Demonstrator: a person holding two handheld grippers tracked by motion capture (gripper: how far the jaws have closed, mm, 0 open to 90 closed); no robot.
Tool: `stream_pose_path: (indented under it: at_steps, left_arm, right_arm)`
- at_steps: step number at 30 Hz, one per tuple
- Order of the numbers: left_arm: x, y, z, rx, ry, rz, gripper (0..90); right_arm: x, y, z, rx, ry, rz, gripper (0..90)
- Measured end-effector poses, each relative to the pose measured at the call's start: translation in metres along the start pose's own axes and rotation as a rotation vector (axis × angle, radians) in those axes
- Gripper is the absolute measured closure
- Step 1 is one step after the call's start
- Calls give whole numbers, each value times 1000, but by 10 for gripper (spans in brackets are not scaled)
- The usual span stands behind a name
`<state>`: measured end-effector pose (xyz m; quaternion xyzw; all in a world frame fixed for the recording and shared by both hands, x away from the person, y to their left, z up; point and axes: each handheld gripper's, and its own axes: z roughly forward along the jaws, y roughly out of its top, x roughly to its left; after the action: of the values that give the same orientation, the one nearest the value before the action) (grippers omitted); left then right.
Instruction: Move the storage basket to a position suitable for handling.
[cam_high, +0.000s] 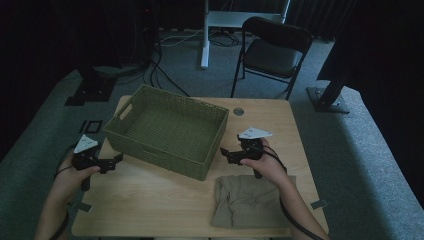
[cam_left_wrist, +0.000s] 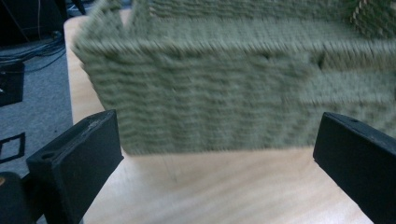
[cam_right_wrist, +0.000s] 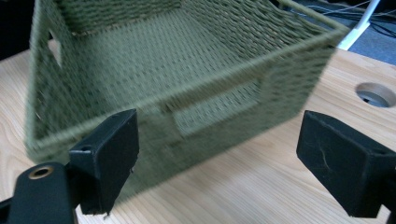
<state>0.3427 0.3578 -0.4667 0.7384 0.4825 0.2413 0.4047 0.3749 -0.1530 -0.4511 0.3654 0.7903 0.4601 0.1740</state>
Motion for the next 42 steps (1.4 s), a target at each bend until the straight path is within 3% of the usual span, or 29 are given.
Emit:
stream_pose_path:
  at_steps: [5,6,11,14,17,27,28,30,32,35,39,40,42]
  left_arm:
    - [9,7,2,0,5,9,12]
    - [17,12,5,6,11,12,12]
    - [29,22,8,-6,12,3,12]
    - [37,29,12,-29,-7,-28,12]
    - [44,34,17,-24,14,-12,12]
    - [60,46,37,-44,43,-55,20]
    - [61,47,40,-50,59,-71,72]
    - [65,48,42,-72,69,-91,88]
    - [71,49,43,-95,86,-143,148]
    - [73,48,45,-91,98,-144,200]
    - [76,43,55,-18,115,-118,354]
    - [77,43,56,-26,103,-145,408]
    - [76,42,58,-14,120,-154,452]
  right_arm:
    - [11,5,8,-5,28,34,127]
    - [16,6,11,3,13,28,127]
    - [24,10,14,-8,-7,28,127]
    - [27,12,15,-19,-7,39,127]
    - [31,12,18,-26,-10,50,127]
    - [44,9,33,-7,-47,45,127]
    - [45,8,35,-5,-50,46,127]
    - [47,8,37,-3,-53,43,128]
    - [49,8,38,-4,-58,32,128]
    - [50,8,39,-3,-66,24,128]
    - [50,5,41,8,-88,28,146]
    - [51,5,41,8,-89,35,151]
    - [52,5,40,15,-81,47,194]
